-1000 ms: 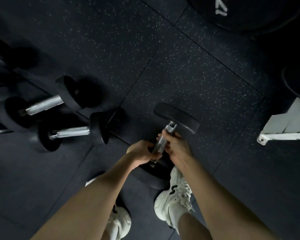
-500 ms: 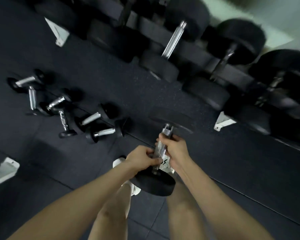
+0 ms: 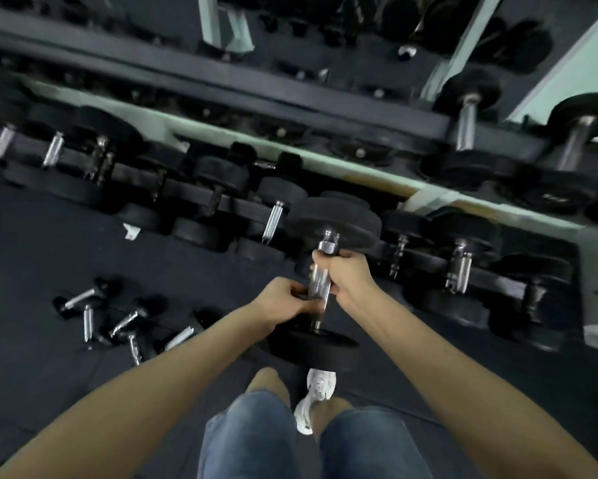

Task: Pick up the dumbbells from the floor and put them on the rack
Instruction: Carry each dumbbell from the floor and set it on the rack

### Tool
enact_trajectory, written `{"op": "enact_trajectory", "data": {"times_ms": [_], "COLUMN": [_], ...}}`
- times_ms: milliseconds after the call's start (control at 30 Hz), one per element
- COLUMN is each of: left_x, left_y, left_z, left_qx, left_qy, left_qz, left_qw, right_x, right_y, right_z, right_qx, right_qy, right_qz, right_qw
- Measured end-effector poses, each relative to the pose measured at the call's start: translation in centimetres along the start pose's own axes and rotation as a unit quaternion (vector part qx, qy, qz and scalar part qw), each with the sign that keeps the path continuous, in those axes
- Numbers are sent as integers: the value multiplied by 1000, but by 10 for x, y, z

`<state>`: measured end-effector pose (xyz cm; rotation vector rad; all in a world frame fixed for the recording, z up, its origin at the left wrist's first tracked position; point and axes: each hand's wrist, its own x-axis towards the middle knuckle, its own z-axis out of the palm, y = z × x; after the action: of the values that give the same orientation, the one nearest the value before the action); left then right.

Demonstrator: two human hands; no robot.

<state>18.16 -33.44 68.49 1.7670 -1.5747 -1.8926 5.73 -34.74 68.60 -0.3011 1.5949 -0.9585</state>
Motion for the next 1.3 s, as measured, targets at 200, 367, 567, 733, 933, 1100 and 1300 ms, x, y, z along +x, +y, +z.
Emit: {"op": "enact_trajectory", "data": {"times_ms": [200,367,567,733,933,1100,1300], "left_x": [48,113,192,253,312,343,370], "left_y": [68,114,159,190,222,248,268], "left_z": [-2,-12,-28,-48,-69,-76,-81], "left_qx": [-25,-15,0,35,106,108,84], "left_qy": [-21,-66,-110,-132,-133,-135,-120], "left_qz": [27,48,37,32,38,40,38], "left_qw": [999,997,993,990,985,984,988], "right_x": [38,89,153,205,254,286,309], "right_y": [-71,-122,-174,-208,-245,-273,-302], "right_z": [-19,-29,-32,-24,-21,-22,-18], "right_qx": [24,15,19,27,43,41,25], "right_qy": [48,92,134,145,141,161,154], "right_qz": [-25,-25,-10,-2,15,20,-9], "right_qw": [998,995,991,989,989,986,988]}}
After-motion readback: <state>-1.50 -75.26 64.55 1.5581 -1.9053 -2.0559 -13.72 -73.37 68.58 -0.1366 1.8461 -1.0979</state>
